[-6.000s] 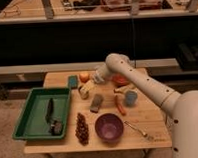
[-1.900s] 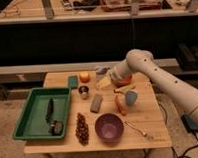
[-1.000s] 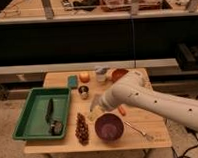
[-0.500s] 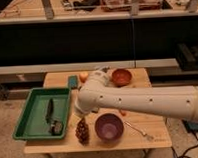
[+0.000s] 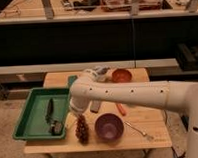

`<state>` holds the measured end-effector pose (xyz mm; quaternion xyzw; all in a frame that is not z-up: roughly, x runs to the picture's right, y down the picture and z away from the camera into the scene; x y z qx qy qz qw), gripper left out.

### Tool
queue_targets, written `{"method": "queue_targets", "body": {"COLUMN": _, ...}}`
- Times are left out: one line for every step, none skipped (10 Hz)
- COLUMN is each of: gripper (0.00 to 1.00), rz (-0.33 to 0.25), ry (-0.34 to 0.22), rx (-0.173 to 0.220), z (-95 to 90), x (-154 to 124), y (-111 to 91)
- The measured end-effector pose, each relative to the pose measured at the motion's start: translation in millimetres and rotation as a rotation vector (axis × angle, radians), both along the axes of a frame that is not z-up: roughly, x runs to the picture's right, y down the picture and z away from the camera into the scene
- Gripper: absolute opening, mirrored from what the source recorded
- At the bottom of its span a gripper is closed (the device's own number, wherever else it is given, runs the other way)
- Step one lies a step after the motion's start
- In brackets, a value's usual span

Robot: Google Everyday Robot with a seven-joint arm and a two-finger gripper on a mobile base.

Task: Place grapes in metal cup

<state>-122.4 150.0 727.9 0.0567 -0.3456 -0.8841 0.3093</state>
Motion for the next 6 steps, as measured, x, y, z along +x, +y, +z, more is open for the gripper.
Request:
{"method": "queue_targets", "body": {"gripper": 0.80, "rz": 0.000, "ry": -0.001, "rx": 0.001, "z": -0.3, "x": 0, "y": 0}}
{"method": "queue_targets", "body": {"gripper": 0.80, "rz": -0.004, "ry": -0.001, "rx": 0.001, "z": -0.1, "x": -1, "y": 0}}
{"method": "queue_targets", "body": {"gripper": 0.80, "rz": -0.003, "ry": 0.035, "rx": -0.002, "z": 1.5, "x": 2, "y": 1}}
{"method": "queue_targets", "body": {"gripper": 0.80, "rz": -0.002, "ry": 0.088, "rx": 0.000, "z": 4.2, "x": 5, "y": 2}}
{"method": "queue_targets", "body": {"gripper": 0.80, "rz": 0.006, "ry": 0.180, "rx": -0.002, "z": 7.9, "x": 12, "y": 7}}
{"method": "queue_targets", "body": {"gripper": 0.80, "rz": 0.024, "ry": 0.261, "rx": -0.010, "z": 11.5, "x": 26, "y": 12}}
